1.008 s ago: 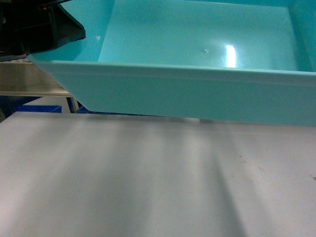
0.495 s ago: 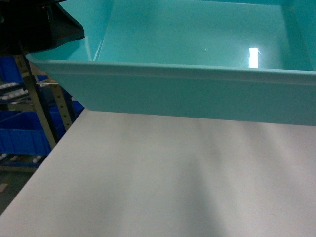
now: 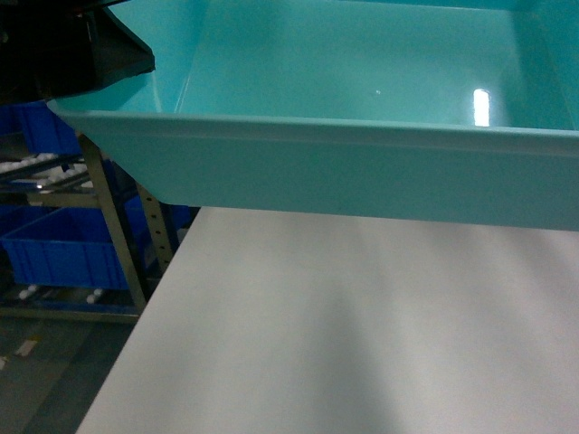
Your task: Organize blue bins on left shelf correctly
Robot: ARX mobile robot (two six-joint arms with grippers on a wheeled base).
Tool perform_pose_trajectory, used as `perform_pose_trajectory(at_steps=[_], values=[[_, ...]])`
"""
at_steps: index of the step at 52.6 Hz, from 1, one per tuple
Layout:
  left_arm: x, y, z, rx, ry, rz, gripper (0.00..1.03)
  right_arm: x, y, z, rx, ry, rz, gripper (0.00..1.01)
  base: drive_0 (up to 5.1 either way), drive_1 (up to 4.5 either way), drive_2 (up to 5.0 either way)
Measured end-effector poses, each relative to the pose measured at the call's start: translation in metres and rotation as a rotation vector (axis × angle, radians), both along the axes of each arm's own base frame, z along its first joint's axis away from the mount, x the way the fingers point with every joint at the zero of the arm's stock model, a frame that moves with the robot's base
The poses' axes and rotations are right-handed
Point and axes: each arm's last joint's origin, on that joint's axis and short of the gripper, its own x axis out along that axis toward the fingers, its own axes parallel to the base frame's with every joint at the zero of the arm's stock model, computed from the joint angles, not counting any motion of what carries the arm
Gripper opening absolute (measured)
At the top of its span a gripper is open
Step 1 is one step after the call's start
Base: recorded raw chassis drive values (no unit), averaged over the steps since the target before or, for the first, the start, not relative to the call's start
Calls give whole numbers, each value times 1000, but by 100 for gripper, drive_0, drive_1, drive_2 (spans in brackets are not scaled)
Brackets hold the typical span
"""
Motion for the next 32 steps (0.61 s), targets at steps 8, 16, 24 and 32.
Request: perform_pose_trajectory(at_steps=[8,16,24,32], values=[[0,0,0,0,-1,0,2,0,0,0,0,0,0,2,-486,351,123],[0,0,0,0,-2,0,2,0,0,0,0,0,0,2,-468,370,140],[0,0,0,0,-2,0,2,0,0,0,0,-1,0,2,-474,361,136],[0,0,0,0,-1,0,2,0,0,0,0,-2,0,2,-482,347,140]])
